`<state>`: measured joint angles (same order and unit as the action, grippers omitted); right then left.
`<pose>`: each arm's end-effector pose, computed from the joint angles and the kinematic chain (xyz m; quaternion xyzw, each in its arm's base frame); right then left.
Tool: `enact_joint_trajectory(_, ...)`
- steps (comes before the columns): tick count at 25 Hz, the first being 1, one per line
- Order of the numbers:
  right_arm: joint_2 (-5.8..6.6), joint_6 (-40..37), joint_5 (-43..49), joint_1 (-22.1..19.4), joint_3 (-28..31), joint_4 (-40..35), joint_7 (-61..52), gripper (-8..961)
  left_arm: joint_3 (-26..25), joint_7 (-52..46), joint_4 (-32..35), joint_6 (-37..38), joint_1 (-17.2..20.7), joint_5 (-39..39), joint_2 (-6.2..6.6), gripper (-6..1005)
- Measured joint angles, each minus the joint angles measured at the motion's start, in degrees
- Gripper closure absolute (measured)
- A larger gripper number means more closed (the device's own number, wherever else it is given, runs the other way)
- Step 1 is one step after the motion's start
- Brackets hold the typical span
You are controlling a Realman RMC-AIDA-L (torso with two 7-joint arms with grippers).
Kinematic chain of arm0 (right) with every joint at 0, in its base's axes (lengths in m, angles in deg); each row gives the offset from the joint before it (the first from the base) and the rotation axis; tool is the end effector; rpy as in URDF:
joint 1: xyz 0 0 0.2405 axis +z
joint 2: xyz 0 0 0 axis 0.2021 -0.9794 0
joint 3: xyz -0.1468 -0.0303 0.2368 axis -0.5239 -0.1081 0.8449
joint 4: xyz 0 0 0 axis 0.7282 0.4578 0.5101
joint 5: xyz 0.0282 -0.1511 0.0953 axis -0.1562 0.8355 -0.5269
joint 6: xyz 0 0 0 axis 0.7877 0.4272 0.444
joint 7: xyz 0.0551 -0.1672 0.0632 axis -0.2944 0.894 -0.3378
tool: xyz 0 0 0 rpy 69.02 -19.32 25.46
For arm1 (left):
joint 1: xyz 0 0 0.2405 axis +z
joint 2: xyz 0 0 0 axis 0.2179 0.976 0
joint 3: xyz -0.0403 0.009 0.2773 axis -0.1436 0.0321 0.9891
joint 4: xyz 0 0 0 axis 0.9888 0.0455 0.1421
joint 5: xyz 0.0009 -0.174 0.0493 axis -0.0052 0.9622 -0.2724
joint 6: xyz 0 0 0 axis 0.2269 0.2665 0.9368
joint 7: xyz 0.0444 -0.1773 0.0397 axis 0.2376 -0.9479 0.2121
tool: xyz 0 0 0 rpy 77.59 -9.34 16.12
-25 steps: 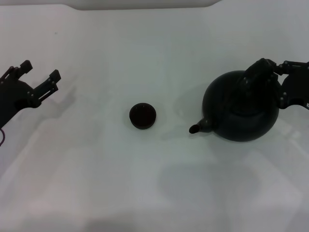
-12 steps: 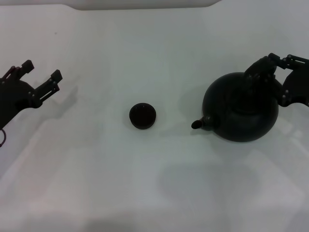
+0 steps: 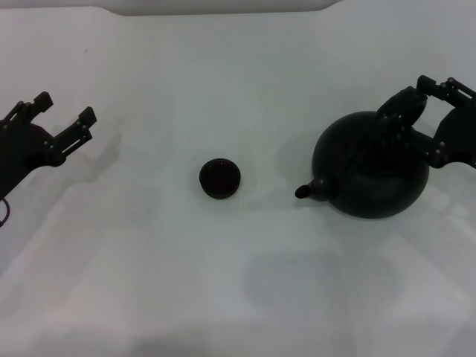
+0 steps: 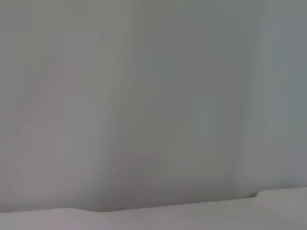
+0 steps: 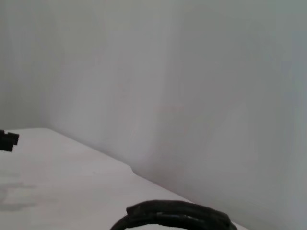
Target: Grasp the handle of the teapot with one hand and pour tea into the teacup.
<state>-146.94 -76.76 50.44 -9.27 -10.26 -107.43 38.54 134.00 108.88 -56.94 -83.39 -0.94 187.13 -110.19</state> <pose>0.3131 0.2817 -0.0232 -0.8780 0.1317 0.2422 0.3913 -0.3399 0.3051 -0.0348 -0.8069 -0.2809 -0.3033 0.4220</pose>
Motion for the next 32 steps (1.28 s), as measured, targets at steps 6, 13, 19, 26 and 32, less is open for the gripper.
enact_joint_trajectory(6,0.56,-1.2,0.1,-0.5,1.2,1.0,-1.9,145,-0.2,0.1,0.0,-0.3,0.0,0.2,0.0,138)
enact_joint_trajectory(13,0.19,-10.1,0.1,-1.2,11.9,8.0,-1.6,75,-0.5,0.5,0.4,-0.4,0.7,2.9,-0.08,138)
enact_joint_trajectory(19,0.99,-16.0,0.1,-2.1,25.1,17.5,0.8,76,-0.5,4.7,0.4,-0.4,1.4,10.2,0.01,138)
enact_joint_trajectory(26,-0.51,-19.5,-0.3,-1.7,39.8,20.9,8.3,77,-0.5,5.8,0.4,-0.7,1.0,17.7,-0.08,137)
enact_joint_trajectory(32,-0.36,-20.4,-0.5,2.7,49.8,25.7,10.3,78,-0.1,5.8,-1.6,-1.7,1.3,27.5,-0.58,135)
